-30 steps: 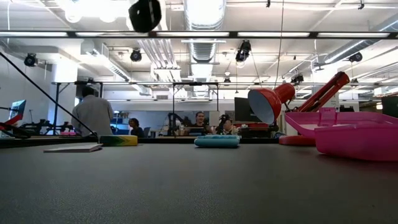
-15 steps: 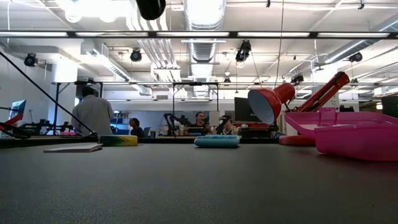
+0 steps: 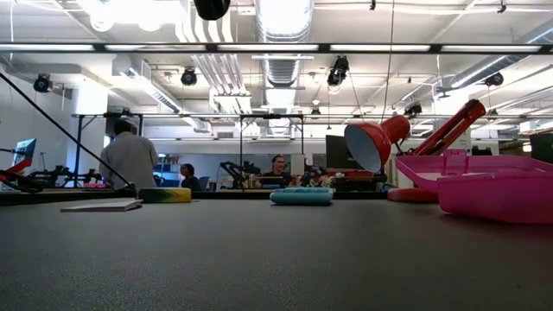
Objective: Pack school essentials
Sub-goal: Put the orange pencil into the pink supply box
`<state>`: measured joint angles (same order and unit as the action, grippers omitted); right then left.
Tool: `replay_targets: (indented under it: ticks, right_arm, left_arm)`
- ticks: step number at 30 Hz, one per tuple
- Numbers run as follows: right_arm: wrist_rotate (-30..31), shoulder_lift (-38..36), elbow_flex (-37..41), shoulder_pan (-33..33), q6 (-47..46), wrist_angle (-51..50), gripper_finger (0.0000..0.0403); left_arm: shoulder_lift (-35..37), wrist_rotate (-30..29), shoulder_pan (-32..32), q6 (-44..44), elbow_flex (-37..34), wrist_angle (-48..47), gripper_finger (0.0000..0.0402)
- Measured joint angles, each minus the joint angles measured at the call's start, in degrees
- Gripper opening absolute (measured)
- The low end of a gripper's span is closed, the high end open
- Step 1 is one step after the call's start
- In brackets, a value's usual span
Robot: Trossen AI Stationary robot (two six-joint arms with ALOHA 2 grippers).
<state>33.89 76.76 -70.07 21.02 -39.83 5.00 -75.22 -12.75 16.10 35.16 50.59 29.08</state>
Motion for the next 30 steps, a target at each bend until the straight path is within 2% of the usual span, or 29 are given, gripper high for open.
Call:
replay_targets:
  ticks: [8, 22, 30]
  right_arm:
    - [0.1, 1.0, 0.0, -0.8, 1.4, 2.1, 0.0135]
    - [-0.2, 1.5, 0.0, -1.3, 2.1, 3.5, 0.0018]
    - [-1.4, 1.5, 0.0, -1.3, 2.3, 3.6, 0.0012]
  left_arm:
    - [0.0, -0.4, -0.1, -1.0, -0.1, 0.0, 0.0011]
    - [0.0, -0.8, -0.7, -1.1, -0.2, 0.0, 0.0011]
    - [0.0, -0.8, -0.7, -1.1, -0.2, 0.0, 0.0013]
